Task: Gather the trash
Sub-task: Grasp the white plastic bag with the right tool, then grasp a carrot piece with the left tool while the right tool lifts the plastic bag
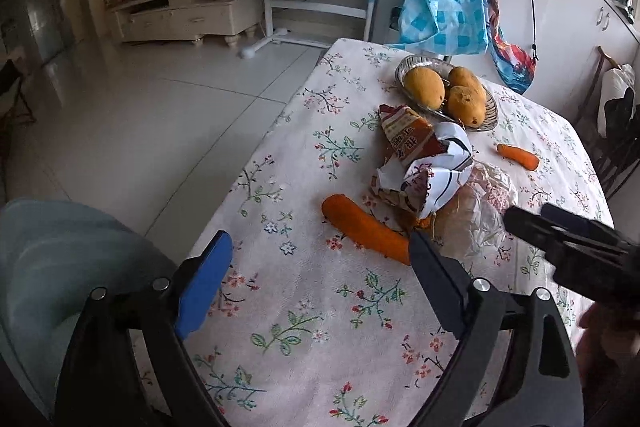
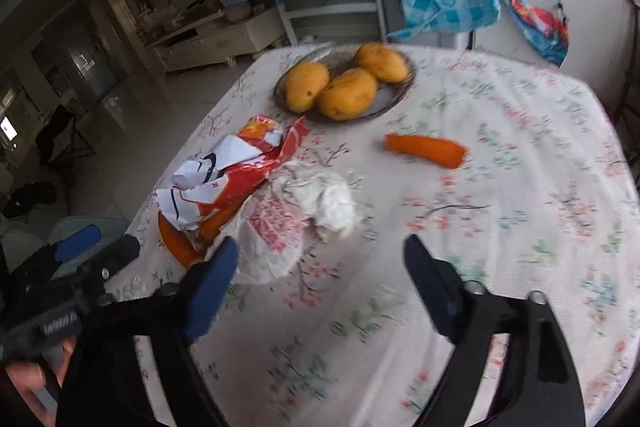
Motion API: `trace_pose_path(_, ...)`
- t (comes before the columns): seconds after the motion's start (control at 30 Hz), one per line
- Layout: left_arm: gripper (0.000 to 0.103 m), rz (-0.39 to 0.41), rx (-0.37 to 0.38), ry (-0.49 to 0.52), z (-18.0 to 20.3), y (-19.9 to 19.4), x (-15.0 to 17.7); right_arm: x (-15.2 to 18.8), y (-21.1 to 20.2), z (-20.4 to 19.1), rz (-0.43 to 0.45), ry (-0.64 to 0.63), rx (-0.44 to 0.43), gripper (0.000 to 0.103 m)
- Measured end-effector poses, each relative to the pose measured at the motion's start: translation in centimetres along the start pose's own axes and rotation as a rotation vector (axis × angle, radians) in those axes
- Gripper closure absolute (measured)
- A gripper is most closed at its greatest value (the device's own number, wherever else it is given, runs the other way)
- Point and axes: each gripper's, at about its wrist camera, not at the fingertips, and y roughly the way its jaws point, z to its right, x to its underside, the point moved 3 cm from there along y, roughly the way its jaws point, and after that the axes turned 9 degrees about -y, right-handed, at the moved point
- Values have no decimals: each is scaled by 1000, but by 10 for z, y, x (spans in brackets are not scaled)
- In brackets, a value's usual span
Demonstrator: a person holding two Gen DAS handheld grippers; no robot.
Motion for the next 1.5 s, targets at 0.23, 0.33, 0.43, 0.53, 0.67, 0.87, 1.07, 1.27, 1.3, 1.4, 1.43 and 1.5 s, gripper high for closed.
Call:
trace_pose_path(0.23, 16, -1, 2, 10, 5, 1, -3, -5, 20, -8, -1, 26, -43, 45)
trace_pose_path(0.33, 16, -5, 8, 0, 3, 1, -4, -6, 21, -9, -5, 28, -68, 63)
trace_pose_path(0.43, 16, -9, 15, -7, 3, 1, -5, -2, 13, -7, -2, 23, -81, 76)
trace_pose_path(0.53, 16, -16, 17, -9, 2, 2, -4, 0, 6, -4, 3, 8, -71, 80)
trace_pose_path(0.67, 16, -44, 18, -59, -7, 9, -6, 5, -10, 5, 14, -13, -44, 83)
trace_pose_path(0.87, 16, -49, -4, -89, -15, 17, -9, 16, -32, 26, 17, -15, 5, 83)
trace_pose_path(1.07, 16, -52, -29, -37, -1, 30, -8, 22, -37, 42, -5, 15, -4, 83)
trace_pose_path(1.27, 20, -53, -43, 12, 15, 42, -10, 23, -34, 43, -21, 29, -19, 69)
trace_pose_path(1.3, 24, -53, -45, 24, 18, 43, -9, 23, -34, 44, -17, 33, -17, 65)
trace_pose_path(1.4, 49, -62, -14, 52, 24, 44, -5, 23, -33, 44, -13, 40, -19, 55)
trace_pose_path(1.43, 60, -67, -7, 64, 26, 45, -3, 24, -30, 43, -19, 38, -17, 54)
trace_pose_path(1.5, 79, -71, 41, 73, 28, 42, -1, 25, -27, 42, -28, 32, -18, 54)
